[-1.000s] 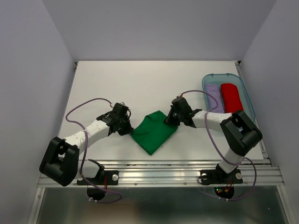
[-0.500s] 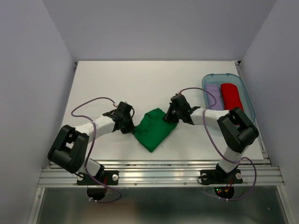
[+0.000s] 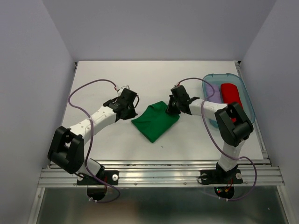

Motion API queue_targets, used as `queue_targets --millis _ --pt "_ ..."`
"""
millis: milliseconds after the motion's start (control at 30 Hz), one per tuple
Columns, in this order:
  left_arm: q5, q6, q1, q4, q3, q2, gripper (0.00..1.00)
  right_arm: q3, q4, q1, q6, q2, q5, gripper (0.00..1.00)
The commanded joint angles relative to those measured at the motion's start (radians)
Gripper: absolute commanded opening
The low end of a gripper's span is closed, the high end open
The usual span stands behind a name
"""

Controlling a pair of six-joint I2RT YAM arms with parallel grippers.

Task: Roll the t-shirts
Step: Roll the T-shirt to the center of the board.

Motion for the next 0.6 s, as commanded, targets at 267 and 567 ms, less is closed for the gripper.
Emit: queue_targets --millis 267,567 --pt "-0.207 0.07 -0.347 -0.149 0.196 -0.018 0.45 -0.035 -0.215 -0.113 -0.063 -0.305 0.053 0.69" --pt "-0.18 0.267 -0.562 -0.111 0.174 0.053 0.64 -0.264 -0.214 -0.268 -0.009 -0.535 -0.054 0.72"
